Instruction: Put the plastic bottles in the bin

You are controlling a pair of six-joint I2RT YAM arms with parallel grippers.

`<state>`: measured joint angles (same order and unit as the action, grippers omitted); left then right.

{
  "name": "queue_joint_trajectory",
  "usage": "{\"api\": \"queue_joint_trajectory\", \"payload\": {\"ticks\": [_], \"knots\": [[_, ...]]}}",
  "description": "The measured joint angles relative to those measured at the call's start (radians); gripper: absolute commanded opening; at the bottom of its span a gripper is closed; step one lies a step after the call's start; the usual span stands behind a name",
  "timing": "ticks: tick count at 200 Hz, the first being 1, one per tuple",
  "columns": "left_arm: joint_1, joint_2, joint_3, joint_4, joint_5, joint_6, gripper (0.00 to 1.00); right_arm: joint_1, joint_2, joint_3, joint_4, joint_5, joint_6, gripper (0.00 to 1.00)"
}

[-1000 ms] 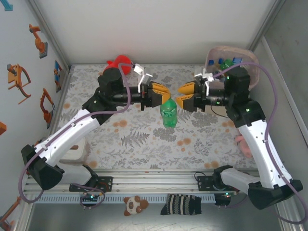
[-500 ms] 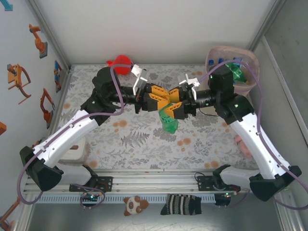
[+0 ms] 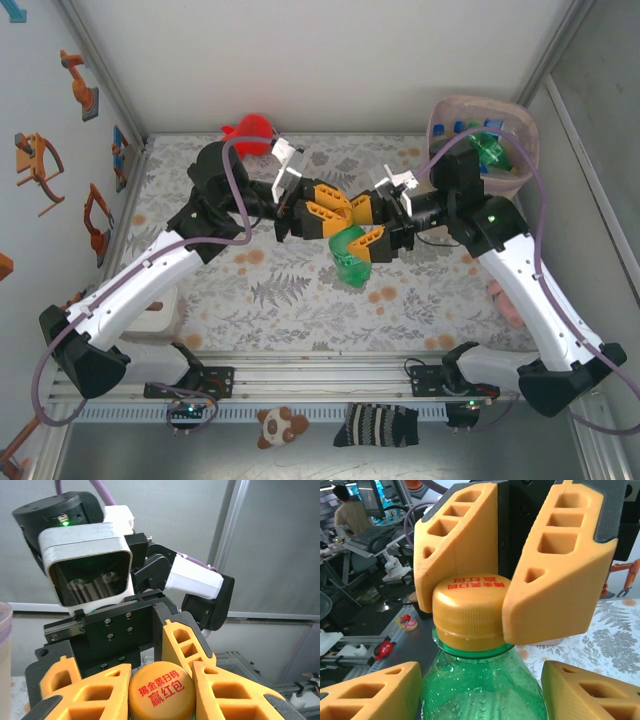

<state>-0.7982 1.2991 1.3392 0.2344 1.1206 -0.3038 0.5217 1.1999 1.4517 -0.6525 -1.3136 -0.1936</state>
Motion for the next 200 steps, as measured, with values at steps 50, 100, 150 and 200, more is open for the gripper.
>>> {"api": "queue_joint_trajectory", "payload": {"ticks": [50,100,150,200], "knots": [[-0.001,-0.006,0.000,0.014,0.002,0.000,0.05,0.017,0.026,0.006,-0.079,-0.029,-0.062,0.66],[-0.007,-0.008,0.000,0.008,-0.002,0.001,0.07,0.019,0.026,0.011,-0.110,-0.030,-0.096,0.59],[-0.013,-0.014,0.000,-0.001,-0.014,0.004,0.26,0.019,0.026,0.017,-0.121,-0.033,-0.099,0.46],[-0.010,-0.034,-0.002,-0.003,-0.082,0.020,0.52,0.020,0.017,0.022,-0.130,-0.001,-0.103,0.41]]}}
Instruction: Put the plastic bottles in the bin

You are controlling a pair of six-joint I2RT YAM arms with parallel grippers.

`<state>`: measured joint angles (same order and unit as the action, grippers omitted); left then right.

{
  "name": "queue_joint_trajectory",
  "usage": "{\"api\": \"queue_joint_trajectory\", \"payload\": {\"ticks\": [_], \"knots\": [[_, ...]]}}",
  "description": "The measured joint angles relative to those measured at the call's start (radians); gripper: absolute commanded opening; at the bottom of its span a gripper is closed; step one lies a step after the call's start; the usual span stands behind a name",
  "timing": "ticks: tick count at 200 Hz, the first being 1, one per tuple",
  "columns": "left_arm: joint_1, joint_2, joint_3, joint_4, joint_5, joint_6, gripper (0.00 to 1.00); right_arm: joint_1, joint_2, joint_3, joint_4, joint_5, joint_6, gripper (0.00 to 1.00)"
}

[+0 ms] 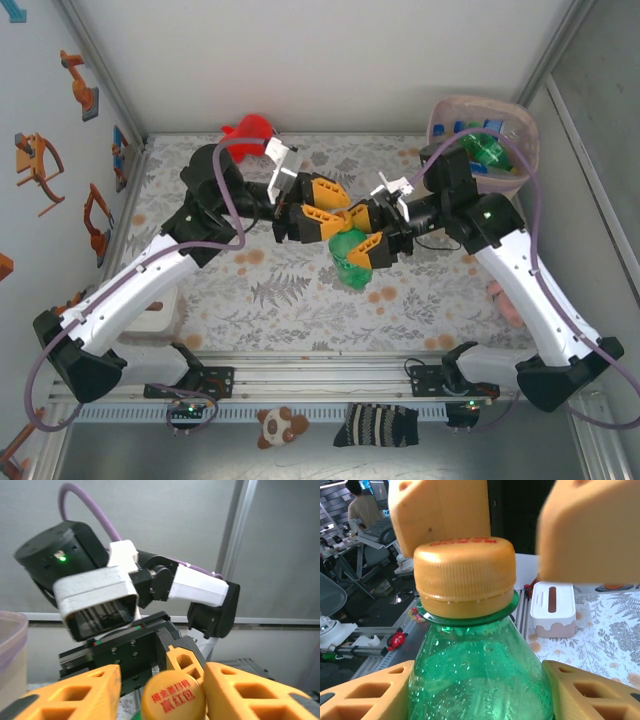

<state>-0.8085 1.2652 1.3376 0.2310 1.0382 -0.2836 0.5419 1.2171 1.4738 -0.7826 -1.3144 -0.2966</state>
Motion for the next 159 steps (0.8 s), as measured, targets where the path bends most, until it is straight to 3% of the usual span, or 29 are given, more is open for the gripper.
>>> {"api": "queue_joint_trajectory", "payload": {"ticks": [12,32,72,107,159], "knots": [[0.004,-0.016,-0.006,-0.004,-0.031,0.008,0.62,0.002,-0.008,0.000,0.000,0.018,0.000,0.41],[0.011,-0.056,-0.025,-0.030,-0.108,0.037,0.68,0.004,-0.025,0.003,0.001,0.064,0.001,0.41],[0.024,-0.159,-0.085,-0.084,-0.303,0.093,0.71,-0.012,-0.034,0.020,0.028,0.236,0.046,0.40],[0.029,-0.198,-0.116,-0.108,-0.398,0.118,0.71,-0.130,-0.025,0.053,0.124,0.424,0.163,0.41],[0.031,-0.192,-0.133,-0.134,-0.442,0.121,0.71,-0.317,0.068,0.200,0.218,0.695,0.318,0.40]]}}
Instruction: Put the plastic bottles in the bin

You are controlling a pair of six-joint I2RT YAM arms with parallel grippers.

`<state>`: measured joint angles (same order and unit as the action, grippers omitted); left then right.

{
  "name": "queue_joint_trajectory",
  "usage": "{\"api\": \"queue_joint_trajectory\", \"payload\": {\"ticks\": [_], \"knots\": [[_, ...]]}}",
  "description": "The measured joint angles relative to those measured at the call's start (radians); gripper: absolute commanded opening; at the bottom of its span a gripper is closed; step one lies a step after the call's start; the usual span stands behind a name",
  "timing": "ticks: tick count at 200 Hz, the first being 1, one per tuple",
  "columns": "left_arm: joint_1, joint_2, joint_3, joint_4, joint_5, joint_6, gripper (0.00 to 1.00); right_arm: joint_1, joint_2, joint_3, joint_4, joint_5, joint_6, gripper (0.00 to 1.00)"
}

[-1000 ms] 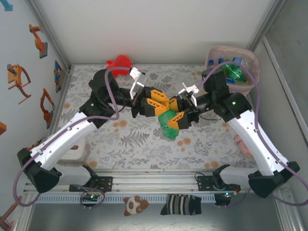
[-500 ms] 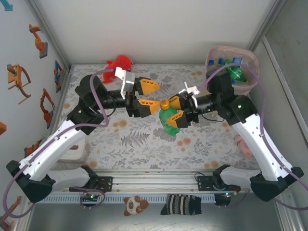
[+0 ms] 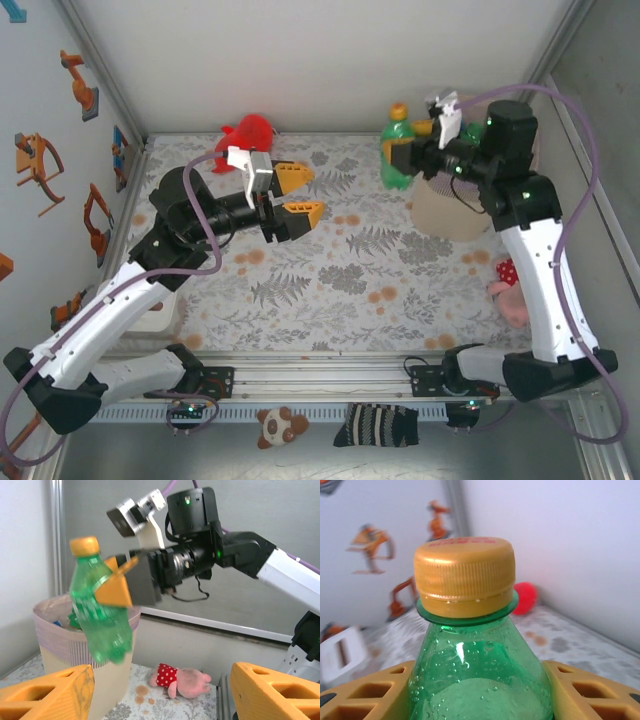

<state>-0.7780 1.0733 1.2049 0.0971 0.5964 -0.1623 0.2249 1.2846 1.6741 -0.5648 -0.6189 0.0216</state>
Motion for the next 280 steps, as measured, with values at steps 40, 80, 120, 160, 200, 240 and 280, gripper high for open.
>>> {"api": "queue_joint_trajectory", "payload": {"ticks": [40,80,120,160,200,240,280], "knots": [[0.000,0.008,-0.003,0.000,-0.006,0.000,0.71,-0.138,0.116,0.122,0.019,0.179,0.085,0.40],[0.000,0.009,-0.009,0.000,-0.006,0.000,0.71,-0.244,0.227,0.213,-0.013,0.272,0.059,0.38],[0.001,0.013,-0.016,0.000,-0.006,0.000,0.71,-0.261,0.298,0.286,-0.134,0.349,-0.119,0.38],[0.003,0.024,-0.016,0.000,-0.005,0.000,0.71,-0.262,0.323,0.284,-0.238,0.423,-0.275,0.38],[0.009,0.032,-0.017,0.000,-0.005,-0.001,0.71,-0.262,0.340,0.248,-0.271,0.488,-0.352,0.37],[0.014,0.037,-0.018,0.001,0.000,-0.001,0.71,-0.261,0.368,0.235,-0.251,0.522,-0.379,0.39],[0.020,0.037,-0.018,0.007,0.002,-0.003,0.71,-0.260,0.408,0.235,-0.258,0.554,-0.402,0.44]]}}
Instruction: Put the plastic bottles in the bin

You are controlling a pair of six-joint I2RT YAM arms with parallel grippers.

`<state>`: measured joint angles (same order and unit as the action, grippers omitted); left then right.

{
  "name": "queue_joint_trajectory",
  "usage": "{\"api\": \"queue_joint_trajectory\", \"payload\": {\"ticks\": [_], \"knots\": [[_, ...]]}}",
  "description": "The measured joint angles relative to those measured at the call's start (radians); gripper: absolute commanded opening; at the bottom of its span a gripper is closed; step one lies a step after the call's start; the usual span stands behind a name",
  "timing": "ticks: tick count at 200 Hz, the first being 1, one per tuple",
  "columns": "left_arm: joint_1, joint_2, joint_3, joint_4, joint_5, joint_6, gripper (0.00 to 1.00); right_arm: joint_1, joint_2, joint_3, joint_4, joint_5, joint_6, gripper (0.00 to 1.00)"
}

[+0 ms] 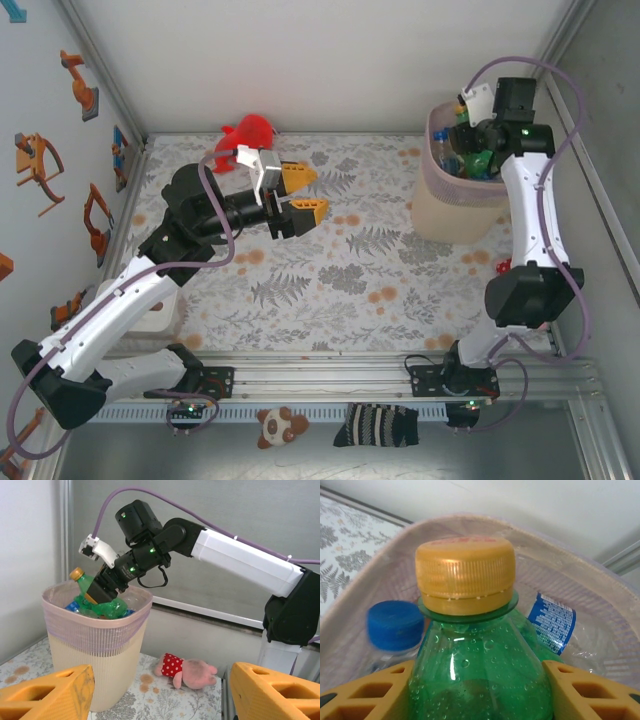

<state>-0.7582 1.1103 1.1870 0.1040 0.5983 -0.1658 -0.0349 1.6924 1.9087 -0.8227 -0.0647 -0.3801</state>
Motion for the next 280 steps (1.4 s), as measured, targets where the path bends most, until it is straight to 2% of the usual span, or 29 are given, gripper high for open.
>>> {"api": "queue_joint_trajectory", "payload": {"ticks": [19,60,130,135,144,171,201,254,280], "knots": [[0.000,0.000,0.000,0.005,0.000,-0.001,0.71,0.002,0.026,0.013,-0.012,0.002,-0.011,0.55],[0.001,0.000,0.000,0.009,0.001,-0.002,0.71,-0.003,0.057,0.094,-0.092,-0.061,0.009,0.67],[0.002,0.000,-0.005,0.016,0.002,-0.006,0.71,-0.003,0.034,0.168,-0.131,-0.127,0.083,0.73],[0.002,0.000,-0.005,0.016,0.002,-0.006,0.71,-0.003,0.031,0.168,-0.131,-0.127,0.090,0.76],[0.004,0.000,-0.005,0.016,0.002,-0.006,0.71,-0.003,0.026,0.168,-0.130,-0.127,0.102,0.73],[0.007,-0.004,-0.013,0.017,0.002,-0.008,0.71,-0.003,0.023,0.164,-0.116,-0.126,0.141,0.53],[0.007,-0.006,-0.018,0.019,0.002,-0.010,0.71,-0.003,0.023,0.117,-0.069,-0.124,0.175,0.40],[0.009,-0.006,-0.019,0.023,0.003,-0.012,0.71,0.000,0.037,0.064,0.037,-0.109,0.175,0.39],[0.013,-0.006,-0.019,0.023,0.003,-0.013,0.71,0.003,0.072,0.058,0.051,-0.073,0.173,0.46]]}}
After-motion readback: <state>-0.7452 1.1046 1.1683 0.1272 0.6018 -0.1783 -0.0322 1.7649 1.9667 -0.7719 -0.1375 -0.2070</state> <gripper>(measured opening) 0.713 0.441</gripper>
